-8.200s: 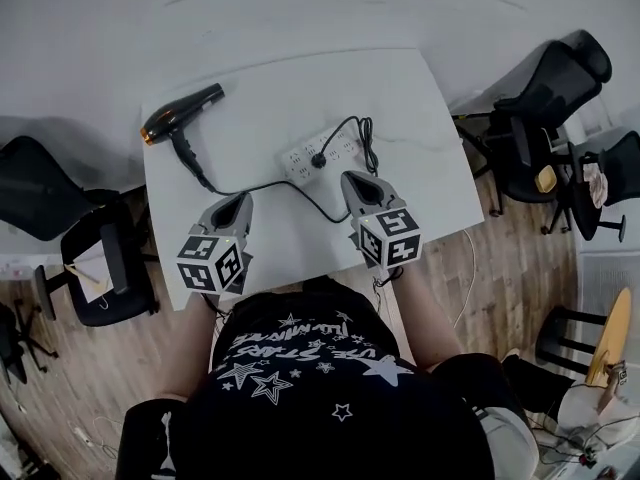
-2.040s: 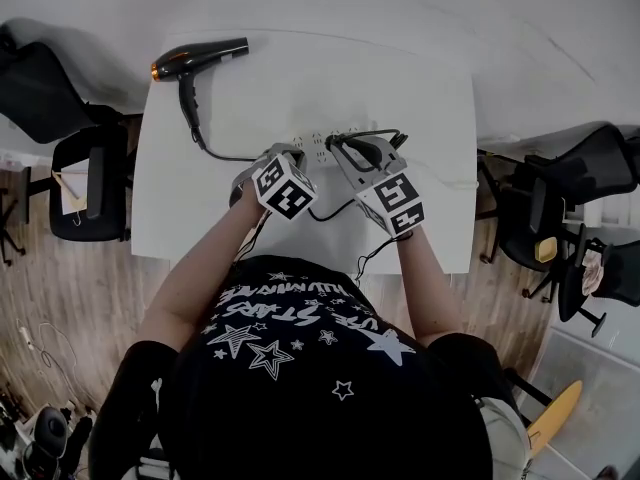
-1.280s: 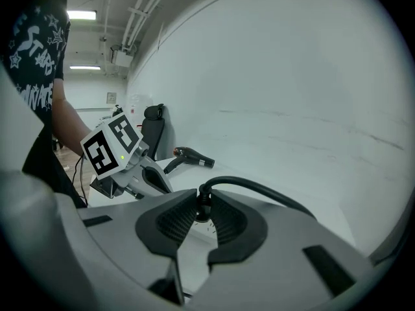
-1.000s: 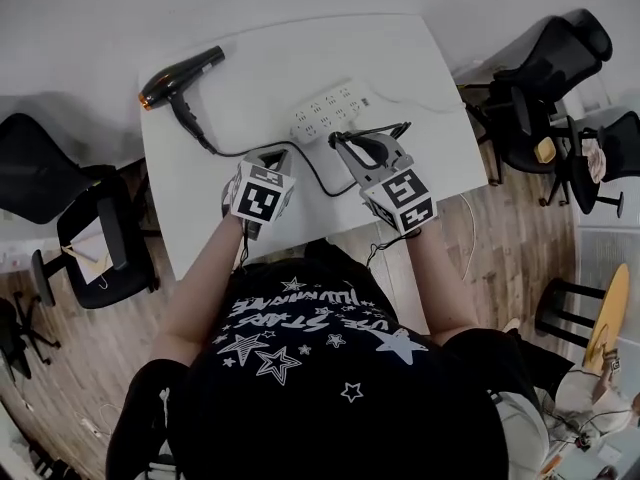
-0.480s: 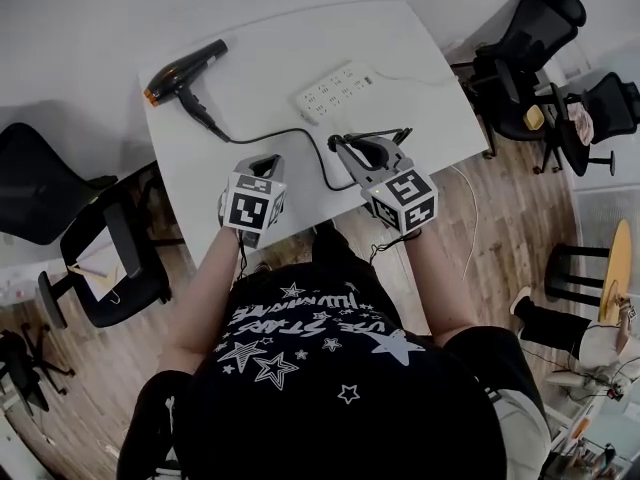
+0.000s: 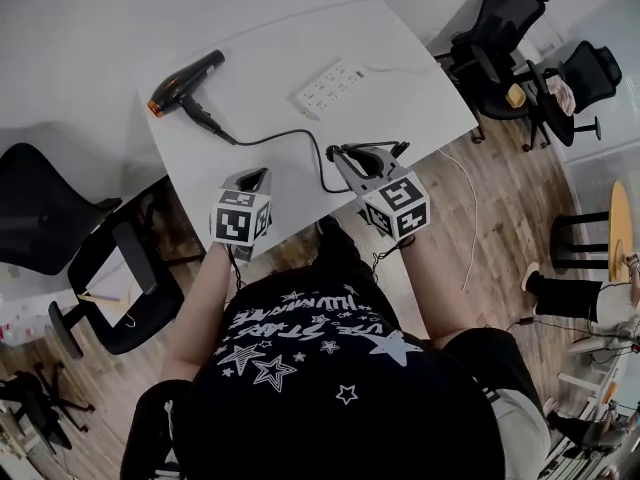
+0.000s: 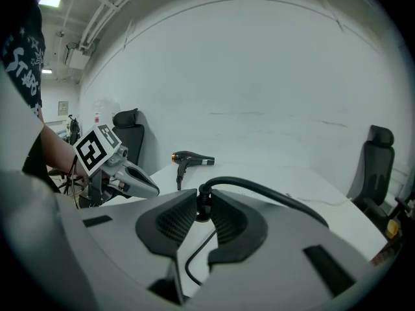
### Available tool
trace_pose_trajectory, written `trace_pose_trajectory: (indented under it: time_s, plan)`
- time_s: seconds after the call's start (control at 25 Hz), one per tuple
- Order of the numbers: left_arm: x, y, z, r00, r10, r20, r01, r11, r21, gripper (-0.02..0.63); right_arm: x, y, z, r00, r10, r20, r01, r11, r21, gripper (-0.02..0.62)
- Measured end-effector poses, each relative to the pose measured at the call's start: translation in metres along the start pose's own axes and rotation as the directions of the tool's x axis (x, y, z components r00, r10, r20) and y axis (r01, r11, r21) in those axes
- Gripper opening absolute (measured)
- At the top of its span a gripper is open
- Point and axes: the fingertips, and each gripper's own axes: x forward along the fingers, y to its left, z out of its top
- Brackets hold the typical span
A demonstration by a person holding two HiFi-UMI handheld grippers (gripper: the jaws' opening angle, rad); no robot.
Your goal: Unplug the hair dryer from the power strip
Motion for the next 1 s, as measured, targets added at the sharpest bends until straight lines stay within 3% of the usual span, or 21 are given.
trace_pose_trajectory:
  time_s: [0.64,1.0]
  plan:
    - [-0.060,-0.001,-0.041,0.996,-0.094,0.005,0.094,0.995,-0.021,0.008,-0.042,0.066,-0.026,0.989,-0.147,-0.015,0.147,0.976,0.159,0.074]
    - [-0.077,0.001,-0.046,0.993,-0.114,0.027,0.115,0.993,-0.032,0.008,-0.067,0.083,-0.034,0.983,-0.175,-0.047,0.181,0.971,0.155,0.074]
